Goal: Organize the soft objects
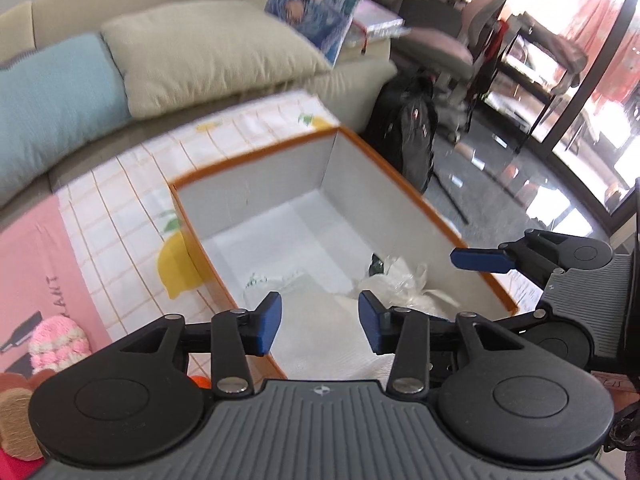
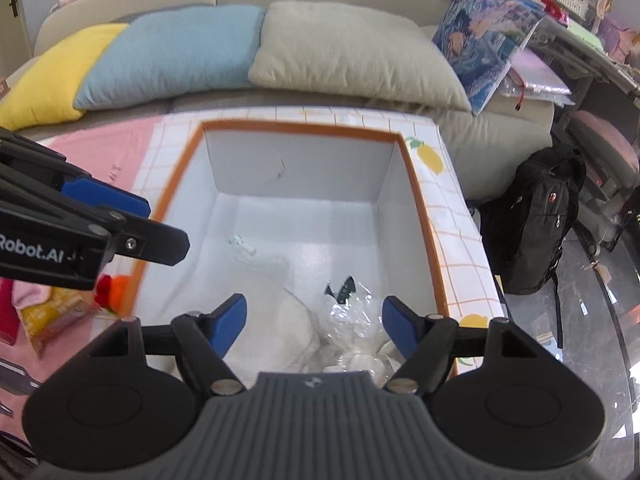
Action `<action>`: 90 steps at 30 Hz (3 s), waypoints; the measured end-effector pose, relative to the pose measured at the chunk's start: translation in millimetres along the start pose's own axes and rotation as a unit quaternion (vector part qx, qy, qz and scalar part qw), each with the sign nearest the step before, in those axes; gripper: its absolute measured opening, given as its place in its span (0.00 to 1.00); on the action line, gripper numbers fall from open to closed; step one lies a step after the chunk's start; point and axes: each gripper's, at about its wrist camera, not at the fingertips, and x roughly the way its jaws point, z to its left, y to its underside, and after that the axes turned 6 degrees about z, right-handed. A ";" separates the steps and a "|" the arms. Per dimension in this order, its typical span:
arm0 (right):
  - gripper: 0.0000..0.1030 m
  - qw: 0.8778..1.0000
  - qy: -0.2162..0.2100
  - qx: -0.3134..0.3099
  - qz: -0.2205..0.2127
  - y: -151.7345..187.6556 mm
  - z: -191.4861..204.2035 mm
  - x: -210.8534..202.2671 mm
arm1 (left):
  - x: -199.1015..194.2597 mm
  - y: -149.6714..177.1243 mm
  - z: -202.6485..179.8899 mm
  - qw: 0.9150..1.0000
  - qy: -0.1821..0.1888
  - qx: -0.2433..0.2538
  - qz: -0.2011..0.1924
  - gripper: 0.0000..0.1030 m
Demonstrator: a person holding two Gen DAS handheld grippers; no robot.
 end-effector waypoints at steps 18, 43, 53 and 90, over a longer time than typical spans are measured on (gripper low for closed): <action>0.74 0.994 -0.080 0.011 -0.080 17.8 100.9 -58.6 | -119.0 145.6 78.7 0.971 -0.177 0.061 -0.147 0.51; 0.74 0.987 -0.024 -0.120 -0.106 -4.7 235.4 -89.8 | -139.6 356.5 330.8 0.935 -0.352 0.015 -0.037 0.51; 0.74 0.981 -0.013 -0.162 -0.104 -14.5 267.9 -83.2 | -143.6 351.4 343.0 0.941 -0.334 0.012 -0.048 0.51; 0.73 0.993 -0.037 -0.106 -0.034 -26.1 251.4 -26.4 | -138.6 326.2 322.3 0.936 -0.326 0.123 -0.041 0.80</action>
